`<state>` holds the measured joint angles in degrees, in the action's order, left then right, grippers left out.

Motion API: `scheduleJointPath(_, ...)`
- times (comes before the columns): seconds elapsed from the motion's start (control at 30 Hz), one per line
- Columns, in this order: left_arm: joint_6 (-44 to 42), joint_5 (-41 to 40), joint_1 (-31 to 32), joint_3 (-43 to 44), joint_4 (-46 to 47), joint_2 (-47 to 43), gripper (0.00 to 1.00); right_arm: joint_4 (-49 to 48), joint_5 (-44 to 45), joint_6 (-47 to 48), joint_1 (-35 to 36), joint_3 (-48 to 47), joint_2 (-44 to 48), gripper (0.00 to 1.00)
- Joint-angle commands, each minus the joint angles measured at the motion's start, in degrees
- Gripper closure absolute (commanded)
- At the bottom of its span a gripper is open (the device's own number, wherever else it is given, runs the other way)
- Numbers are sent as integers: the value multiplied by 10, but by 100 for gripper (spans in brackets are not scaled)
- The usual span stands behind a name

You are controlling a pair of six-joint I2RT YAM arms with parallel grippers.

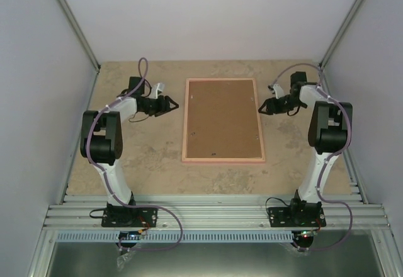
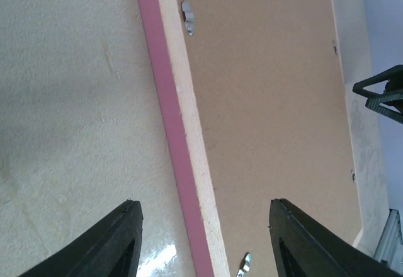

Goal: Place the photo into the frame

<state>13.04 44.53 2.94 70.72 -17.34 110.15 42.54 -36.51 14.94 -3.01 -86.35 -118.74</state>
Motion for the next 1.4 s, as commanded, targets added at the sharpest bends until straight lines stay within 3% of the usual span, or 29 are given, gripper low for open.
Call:
scheduleJointPath(0.0,-40,-15,3,-4,-13,-8,43,-22,-20,17,7,29,-20,47)
scheduleJointPath(0.13,-65,-32,12,-7,-30,0,46,-51,-7,22,22,77,-15,55)
scheduleJointPath(0.43,-93,-75,46,-25,-36,14,50,-116,95,23,66,142,-13,57)
scheduleJointPath(0.73,-122,-78,51,-72,-43,-13,54,-149,100,28,112,234,49,58)
scheduleJointPath(1.07,-216,-86,51,-135,-113,-84,68,-148,75,16,134,327,137,58)
scheduleJointPath(1.17,-235,-117,50,-134,-130,-111,64,-128,76,13,135,319,178,55)
scheduleJointPath(1.27,-248,-139,50,-125,-139,-137,48,-112,91,25,135,288,217,45)
scheduleJointPath(1.37,-287,-156,50,-106,-161,-162,39,-109,87,49,135,252,239,36)
